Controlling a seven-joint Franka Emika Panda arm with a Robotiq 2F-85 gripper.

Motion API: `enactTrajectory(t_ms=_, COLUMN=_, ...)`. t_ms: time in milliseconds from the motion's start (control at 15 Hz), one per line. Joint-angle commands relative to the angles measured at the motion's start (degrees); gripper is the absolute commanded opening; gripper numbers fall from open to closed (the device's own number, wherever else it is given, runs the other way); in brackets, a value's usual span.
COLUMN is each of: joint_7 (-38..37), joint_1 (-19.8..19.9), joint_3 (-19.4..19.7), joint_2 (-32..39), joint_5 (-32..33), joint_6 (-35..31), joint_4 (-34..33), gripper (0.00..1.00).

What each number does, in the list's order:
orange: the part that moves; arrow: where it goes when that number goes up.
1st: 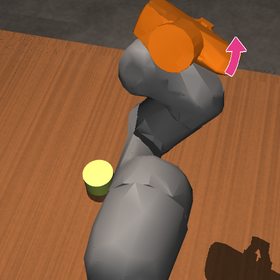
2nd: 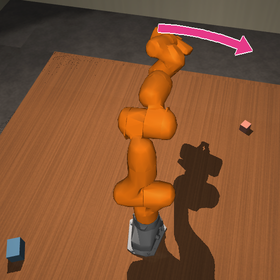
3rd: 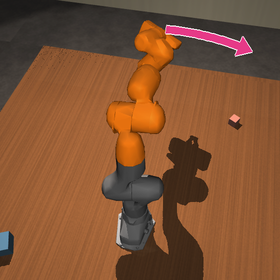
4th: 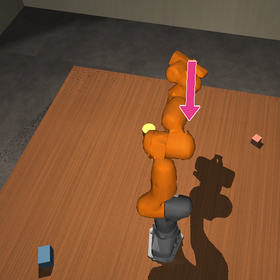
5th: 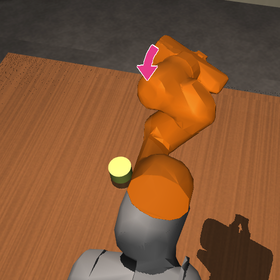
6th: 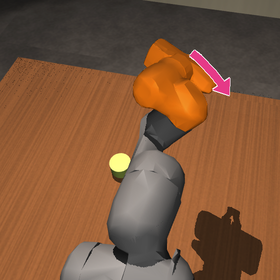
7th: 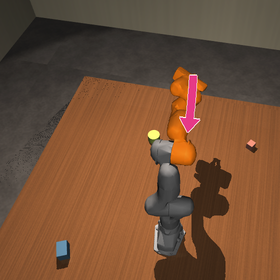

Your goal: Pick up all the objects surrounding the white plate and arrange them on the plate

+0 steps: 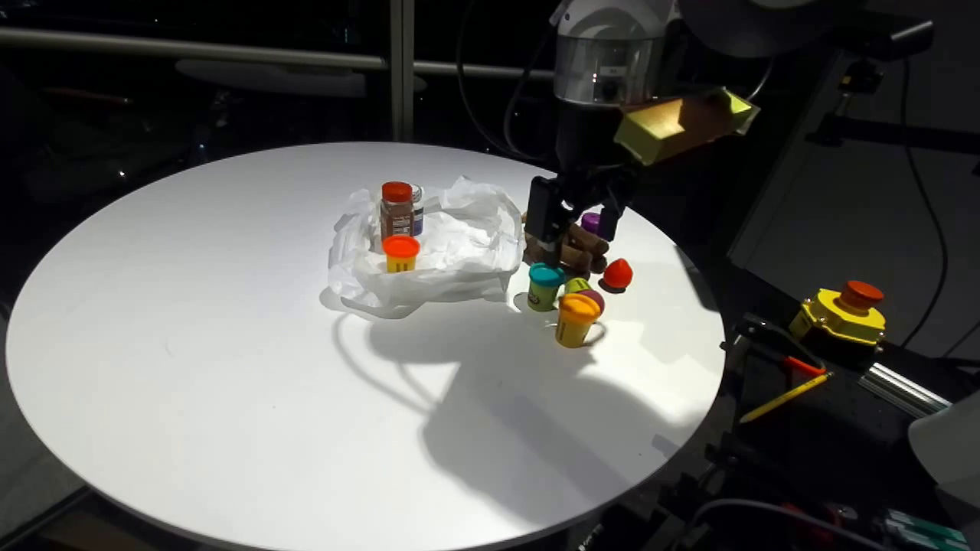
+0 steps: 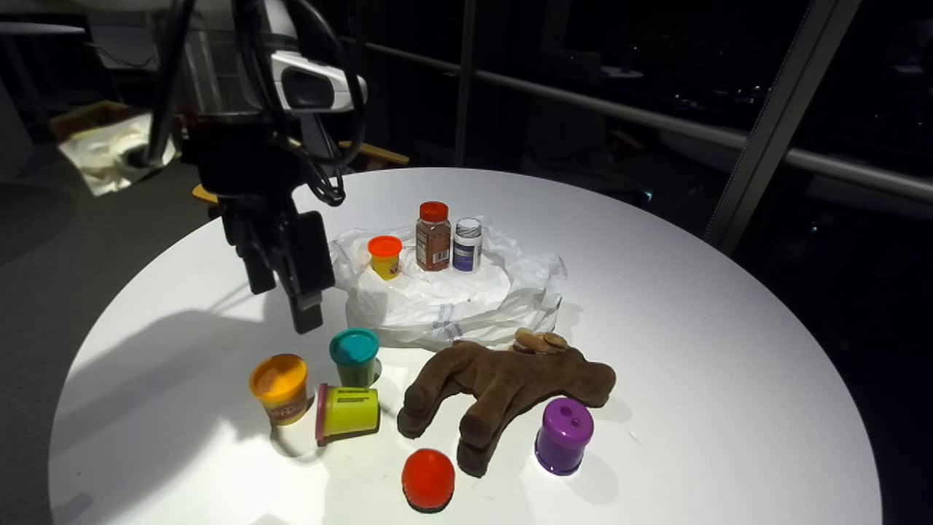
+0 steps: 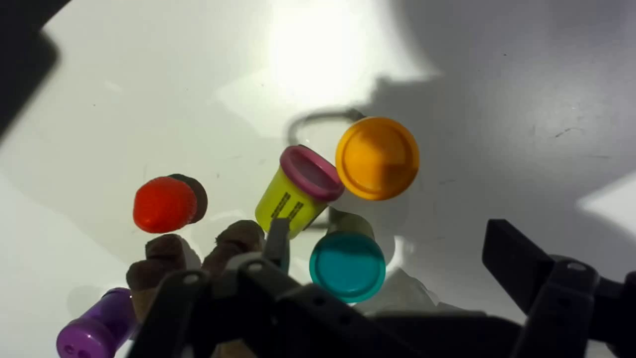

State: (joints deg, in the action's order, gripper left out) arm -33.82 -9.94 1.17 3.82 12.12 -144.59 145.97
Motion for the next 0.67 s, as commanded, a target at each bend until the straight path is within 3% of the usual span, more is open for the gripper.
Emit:
enactTrajectory(t_ms=0, joint_7=1.7, joint_1=2.0, joint_3=-0.5, joint_2=1.2, joint_5=6.7, joint_6=-5.2, joint_4=2.0, gripper=1.00)
enactTrajectory(t_ms=267, joint_7=4.4, joint_1=2.6, joint_3=0.2, joint_2=5.8, joint_5=11.3, joint_6=-8.6, joint_4=0.0, gripper=1.00)
enactTrajectory(t_ms=600, joint_7=9.2, joint_1=2.6, joint_3=2.1, joint_2=11.8, joint_5=10.0, joint_6=-12.3, joint_4=-3.4, gripper=1.00)
